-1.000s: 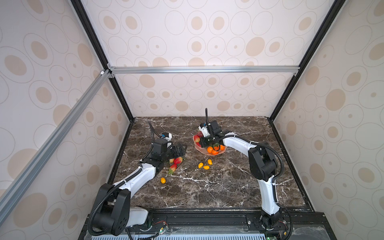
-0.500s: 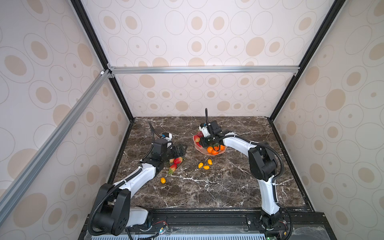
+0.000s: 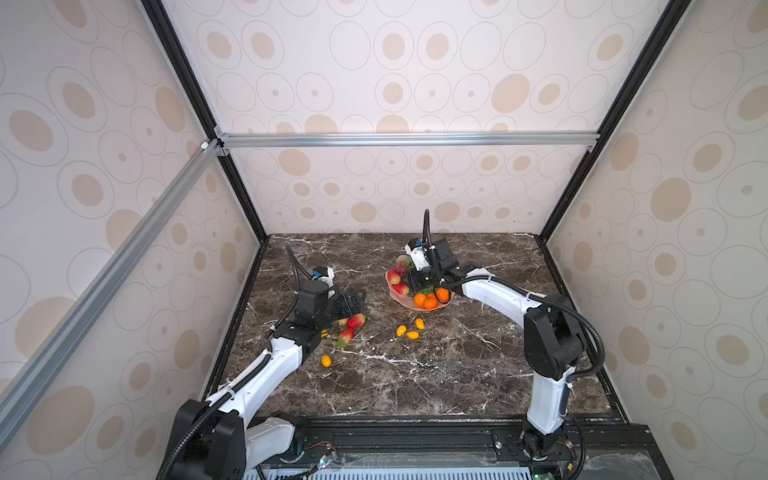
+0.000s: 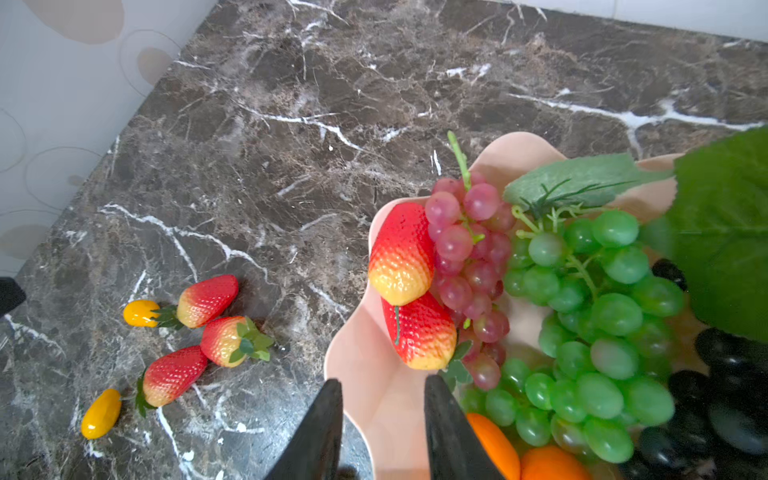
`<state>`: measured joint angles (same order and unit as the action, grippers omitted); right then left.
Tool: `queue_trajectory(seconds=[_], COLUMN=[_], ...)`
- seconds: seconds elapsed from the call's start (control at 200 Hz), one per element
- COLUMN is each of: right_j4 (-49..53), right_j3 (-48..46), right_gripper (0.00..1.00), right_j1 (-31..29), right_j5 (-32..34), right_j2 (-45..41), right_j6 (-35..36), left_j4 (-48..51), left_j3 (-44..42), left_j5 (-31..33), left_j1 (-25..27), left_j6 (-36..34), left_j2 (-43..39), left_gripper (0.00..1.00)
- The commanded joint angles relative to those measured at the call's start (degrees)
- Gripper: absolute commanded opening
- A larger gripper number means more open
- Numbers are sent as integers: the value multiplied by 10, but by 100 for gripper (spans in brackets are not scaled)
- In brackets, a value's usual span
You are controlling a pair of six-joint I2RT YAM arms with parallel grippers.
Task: Place and organize the fake fruits in the fruit bowl
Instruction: 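Raise the right gripper and swing it back toward the loose strawberries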
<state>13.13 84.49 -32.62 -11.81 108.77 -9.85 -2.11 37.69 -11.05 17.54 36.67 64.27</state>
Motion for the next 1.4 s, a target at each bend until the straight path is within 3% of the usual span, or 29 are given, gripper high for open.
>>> queue_trajectory(seconds=[0.0, 0.15, 0.4, 0.68, 0.88, 1.085, 1.395], right_j4=[-27, -22, -2, 50, 101, 166, 200], right_j3=[-31, -43, -2, 44, 91, 169, 239], right_gripper=[35, 35, 35, 38, 43, 43, 43], right_j1=[-30, -76, -88, -113, -113, -114, -118], right_j5=[-12, -38, -128, -145, -134, -111, -80], right_j2=[-23, -23, 32, 88, 131, 187, 238], right_j6=[20, 84, 200, 450, 558, 609, 624], left_j4=[36, 62, 90, 69, 53, 37, 32], left_j3=[-27, -59, -81, -109, -123, -129, -129], left_j5=[30, 49, 45, -39, -95, -129, -147], left_j1=[4, 4, -11, -92, -140, -168, -183], left_j6=[10, 23, 40, 56, 60, 62, 56], left_j2=[-47, -98, -135, -165, -166, -162, -150], left_gripper=[98, 98, 98, 98, 98, 98, 98])
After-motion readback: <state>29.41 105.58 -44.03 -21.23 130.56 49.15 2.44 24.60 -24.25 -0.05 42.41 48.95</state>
